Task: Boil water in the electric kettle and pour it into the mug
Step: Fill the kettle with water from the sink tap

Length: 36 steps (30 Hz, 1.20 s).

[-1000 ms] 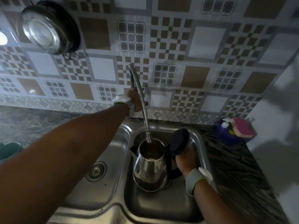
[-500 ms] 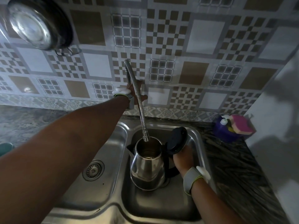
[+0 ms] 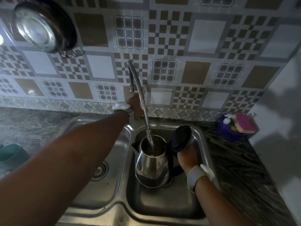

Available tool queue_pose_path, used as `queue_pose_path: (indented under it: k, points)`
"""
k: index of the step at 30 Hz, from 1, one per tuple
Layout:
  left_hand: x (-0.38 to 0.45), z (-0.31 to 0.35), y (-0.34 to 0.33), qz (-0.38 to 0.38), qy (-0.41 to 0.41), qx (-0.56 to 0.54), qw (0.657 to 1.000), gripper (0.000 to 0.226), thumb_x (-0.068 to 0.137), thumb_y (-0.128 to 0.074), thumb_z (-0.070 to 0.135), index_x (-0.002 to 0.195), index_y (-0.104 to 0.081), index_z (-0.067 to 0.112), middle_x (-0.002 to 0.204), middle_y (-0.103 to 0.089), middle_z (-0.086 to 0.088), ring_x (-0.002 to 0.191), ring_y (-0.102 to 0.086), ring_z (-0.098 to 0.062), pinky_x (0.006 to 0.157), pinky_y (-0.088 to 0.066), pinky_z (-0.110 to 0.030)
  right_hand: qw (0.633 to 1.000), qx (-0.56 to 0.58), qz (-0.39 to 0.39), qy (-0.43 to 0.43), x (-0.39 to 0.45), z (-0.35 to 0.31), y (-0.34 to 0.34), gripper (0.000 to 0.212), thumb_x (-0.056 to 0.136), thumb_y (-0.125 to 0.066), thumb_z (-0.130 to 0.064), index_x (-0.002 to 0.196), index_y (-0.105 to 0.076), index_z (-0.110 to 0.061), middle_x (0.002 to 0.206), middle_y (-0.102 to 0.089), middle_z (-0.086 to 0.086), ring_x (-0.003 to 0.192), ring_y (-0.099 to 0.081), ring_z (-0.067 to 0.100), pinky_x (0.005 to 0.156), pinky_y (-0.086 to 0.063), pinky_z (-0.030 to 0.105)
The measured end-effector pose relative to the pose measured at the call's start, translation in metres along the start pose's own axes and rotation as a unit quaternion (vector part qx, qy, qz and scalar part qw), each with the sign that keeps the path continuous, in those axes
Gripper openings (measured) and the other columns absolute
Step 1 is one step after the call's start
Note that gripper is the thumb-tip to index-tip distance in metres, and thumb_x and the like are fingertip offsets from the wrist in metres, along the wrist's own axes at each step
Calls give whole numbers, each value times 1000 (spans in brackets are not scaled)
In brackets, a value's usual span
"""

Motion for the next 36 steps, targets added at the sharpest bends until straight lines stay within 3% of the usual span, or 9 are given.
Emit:
queue_pose_path:
  k: [5, 11, 15, 19, 24, 27, 30, 34, 36]
  points:
    - [-8, -9, -8, -5, -9, -20, 1000, 62, 88, -69, 24, 142, -44, 6, 145, -47, -16, 132, -49, -32, 109, -42, -38, 1000, 6, 7, 2, -4, 2, 2, 43, 91, -56, -14, 51, -44, -23, 46, -44, -12, 44, -40, 0, 49, -34, 19]
    - [-43, -27, -11, 80, -7, -111, 991, 40, 86, -72, 18, 124, -66, 7, 124, -65, -17, 116, -62, -31, 98, -42, -33, 999, 26, 19, -10, -11, 4, 4, 42, 90, -56, -20, 49, -46, -22, 39, -46, -10, 42, -43, 0, 46, -33, 22]
    - [-61, -37, -26, -27, -31, -125, 991, 21, 99, -52, 12, 113, -64, 2, 109, -63, -12, 90, -65, -22, 88, -47, -31, 999, 9, 13, -31, -10, 6, 6, 41, 89, -56, -15, 50, -47, -21, 38, -46, -9, 40, -43, 2, 44, -31, 21]
    - [-80, -66, -31, 5, 13, -135, 991, 23, 91, -65, 23, 109, -73, 11, 110, -75, -9, 105, -69, -22, 98, -51, -40, 999, -10, 4, -42, -9, 6, 8, 36, 88, -58, -11, 55, -50, -24, 55, -50, -12, 53, -44, 4, 50, -32, 22]
    - [-113, -86, -51, -15, 43, -279, 959, 16, 92, -62, 16, 92, -76, 24, 88, -78, -7, 83, -75, -21, 82, -57, -33, 999, -22, -27, -35, -11, 1, 8, 28, 88, -56, -14, 61, -56, -20, 71, -61, -3, 75, -57, 22, 70, -39, 30]
    - [-127, -90, -59, -9, 41, -291, 956, 20, 94, -57, 14, 91, -75, 23, 82, -76, -3, 70, -73, -15, 63, -50, -16, 997, -58, -32, -27, -12, -2, 7, 23, 90, -55, -11, 67, -58, -16, 77, -62, 5, 86, -60, 30, 69, -35, 27]
    - [-141, -95, -68, -15, 75, -373, 925, 23, 99, -50, 12, 99, -74, 10, 90, -75, -15, 67, -70, -18, 52, -46, -10, 998, -52, -33, -17, -15, -5, 7, 35, 88, -57, -12, 54, -55, -20, 58, -55, -6, 73, -59, 28, 56, -33, 23]
    - [-159, -97, -74, -18, 110, -456, 883, 28, 101, -51, 26, 104, -72, 7, 88, -74, -11, 71, -71, -19, 59, -49, -20, 998, -7, -28, -52, -17, -3, 9, 34, 88, -54, -17, 54, -57, -18, 62, -63, 5, 66, -60, 27, 62, -40, 28]
    - [-164, -94, -77, -29, 114, -481, 869, 28, 100, -52, 27, 104, -70, 6, 87, -72, -8, 72, -69, -19, 66, -46, -27, 998, -22, -37, -50, -17, -4, 8, 35, 89, -55, -17, 54, -56, -17, 59, -60, 1, 61, -56, 22, 54, -36, 26]
Point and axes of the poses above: each hand's wrist, its own x-axis towards the middle knuckle, its own y-axis out of the back of the hand, z = x × y, the point moved 8 cm from there along x, towards the middle knuckle
